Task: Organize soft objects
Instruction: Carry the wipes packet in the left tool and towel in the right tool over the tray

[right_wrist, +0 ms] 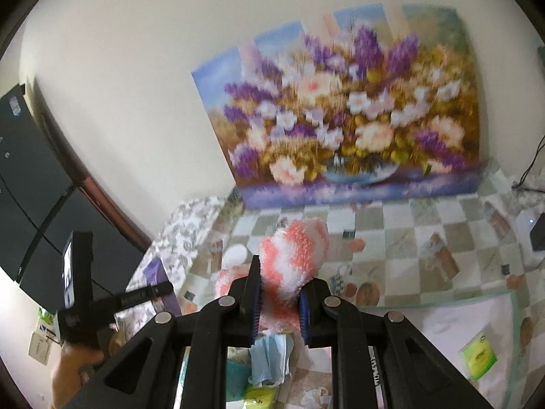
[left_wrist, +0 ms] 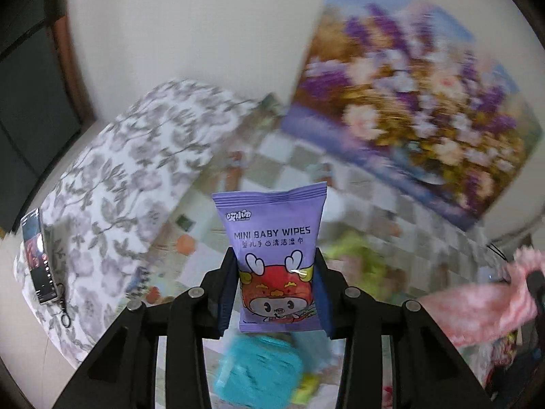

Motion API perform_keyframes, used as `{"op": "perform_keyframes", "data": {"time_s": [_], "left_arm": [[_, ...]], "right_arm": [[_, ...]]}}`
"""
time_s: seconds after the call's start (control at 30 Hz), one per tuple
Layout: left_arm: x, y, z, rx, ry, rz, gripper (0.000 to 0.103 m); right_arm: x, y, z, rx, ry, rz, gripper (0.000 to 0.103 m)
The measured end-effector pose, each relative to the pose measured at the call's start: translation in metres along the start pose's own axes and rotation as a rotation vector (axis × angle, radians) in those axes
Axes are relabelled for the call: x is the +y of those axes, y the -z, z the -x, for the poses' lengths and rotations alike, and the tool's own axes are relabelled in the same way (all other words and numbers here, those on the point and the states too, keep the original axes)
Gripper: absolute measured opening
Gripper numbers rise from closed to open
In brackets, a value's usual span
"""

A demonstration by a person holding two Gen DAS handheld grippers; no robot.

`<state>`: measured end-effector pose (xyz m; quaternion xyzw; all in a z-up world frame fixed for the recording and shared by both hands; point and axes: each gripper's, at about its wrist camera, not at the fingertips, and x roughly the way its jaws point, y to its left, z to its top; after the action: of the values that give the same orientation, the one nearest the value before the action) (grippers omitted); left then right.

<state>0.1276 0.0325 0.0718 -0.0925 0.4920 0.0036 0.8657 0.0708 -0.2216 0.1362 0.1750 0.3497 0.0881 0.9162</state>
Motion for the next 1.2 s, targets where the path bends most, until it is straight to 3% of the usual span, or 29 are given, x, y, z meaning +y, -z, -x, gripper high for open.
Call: {"op": "perform_keyframes", "data": {"time_s": [0.3, 0.73, 1.0, 1.2], "left_arm": [[-0.086, 0.037, 0.034, -0.074, 0.132, -0.164, 0.042], [-0.202, 0.085, 0.014, 0.049, 0.237, -0.425, 0.042], [-0.236, 0.122, -0.013, 0.143, 0.274, -0.5, 0.043], [-0.243, 0.143, -0.045, 0.213, 0.244, -0.515, 0.043]], "right_arm": [[-0.034, -0.02, 0.07, -0.144, 0.104, -0.055, 0.019], [-0.107, -0.012, 0.136, -0.24, 0.375, -0.185, 0.019], [-0.143, -0.002, 0.132, -0.193, 0.421, -0.284, 0.019], [-0.168, 0.011, 0.097, -0.095, 0.477, -0.298, 0.019]]}}
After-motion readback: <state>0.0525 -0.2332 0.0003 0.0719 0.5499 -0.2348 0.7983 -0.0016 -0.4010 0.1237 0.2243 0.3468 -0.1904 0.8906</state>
